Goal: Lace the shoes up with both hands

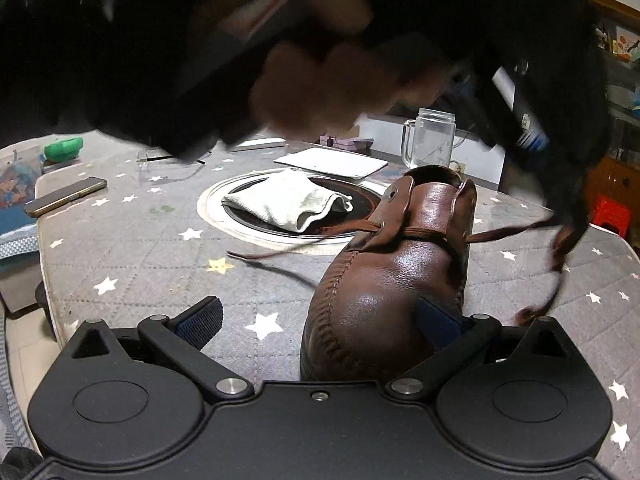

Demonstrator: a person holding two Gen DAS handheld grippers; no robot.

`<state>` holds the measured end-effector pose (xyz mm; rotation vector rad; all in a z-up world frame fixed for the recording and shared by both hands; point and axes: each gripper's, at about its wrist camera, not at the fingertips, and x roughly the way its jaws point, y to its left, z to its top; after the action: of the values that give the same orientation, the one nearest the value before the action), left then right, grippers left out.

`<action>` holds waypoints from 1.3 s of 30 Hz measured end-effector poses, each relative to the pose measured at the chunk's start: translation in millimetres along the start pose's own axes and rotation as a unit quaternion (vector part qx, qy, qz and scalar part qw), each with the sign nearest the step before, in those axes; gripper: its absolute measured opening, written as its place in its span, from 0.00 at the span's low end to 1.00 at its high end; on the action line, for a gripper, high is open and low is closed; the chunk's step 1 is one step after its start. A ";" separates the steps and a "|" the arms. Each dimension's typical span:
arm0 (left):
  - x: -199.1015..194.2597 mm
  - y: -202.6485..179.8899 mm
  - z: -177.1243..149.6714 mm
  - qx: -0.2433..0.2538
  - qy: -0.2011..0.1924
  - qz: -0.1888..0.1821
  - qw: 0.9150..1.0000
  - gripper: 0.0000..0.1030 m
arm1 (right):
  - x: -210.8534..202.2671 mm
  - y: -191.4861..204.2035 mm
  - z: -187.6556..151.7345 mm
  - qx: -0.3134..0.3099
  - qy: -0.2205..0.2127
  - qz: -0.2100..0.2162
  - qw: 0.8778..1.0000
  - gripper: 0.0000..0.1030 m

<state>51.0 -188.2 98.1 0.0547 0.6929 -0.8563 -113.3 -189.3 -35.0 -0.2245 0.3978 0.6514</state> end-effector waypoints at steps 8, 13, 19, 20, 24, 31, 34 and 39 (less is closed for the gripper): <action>-21.9 -35.6 39.8 0.028 -0.039 -0.010 0.999 0.04 | 0.0 0.2 -0.8 -0.006 0.001 -0.001 1.000 1.00; -37.8 -56.8 65.3 0.054 -0.065 -0.010 0.996 0.04 | 0.2 -0.5 -1.0 -0.006 0.002 -0.001 1.000 1.00; -59.1 -80.2 88.6 0.083 -0.104 -0.011 0.991 0.04 | 0.6 1.6 -0.9 -0.010 0.004 -0.003 1.000 1.00; -60.1 -81.1 89.7 0.084 -0.105 -0.011 0.991 0.04 | 0.8 1.9 -1.0 -0.010 0.005 -0.003 1.000 1.00; -73.0 -99.1 102.7 0.109 -0.131 -0.008 0.985 0.04 | 1.1 2.7 -0.4 -0.013 0.006 -0.004 1.000 1.00; -61.3 -96.6 94.5 0.111 -0.113 0.014 0.987 0.05 | 0.9 4.0 -0.8 -0.018 0.008 -0.006 1.000 1.00; -42.1 -90.4 81.0 0.112 -0.081 0.033 0.990 0.05 | 1.1 3.9 -0.4 -0.017 0.007 -0.005 1.000 1.00; -16.7 -68.0 60.5 0.107 -0.035 0.054 0.992 0.23 | 1.0 3.4 -1.4 -0.017 0.005 -0.005 1.000 1.00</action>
<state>27.9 -241.3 170.4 0.2508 0.5256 -0.8223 -115.2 -186.6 -36.9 -0.2631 0.3959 0.6479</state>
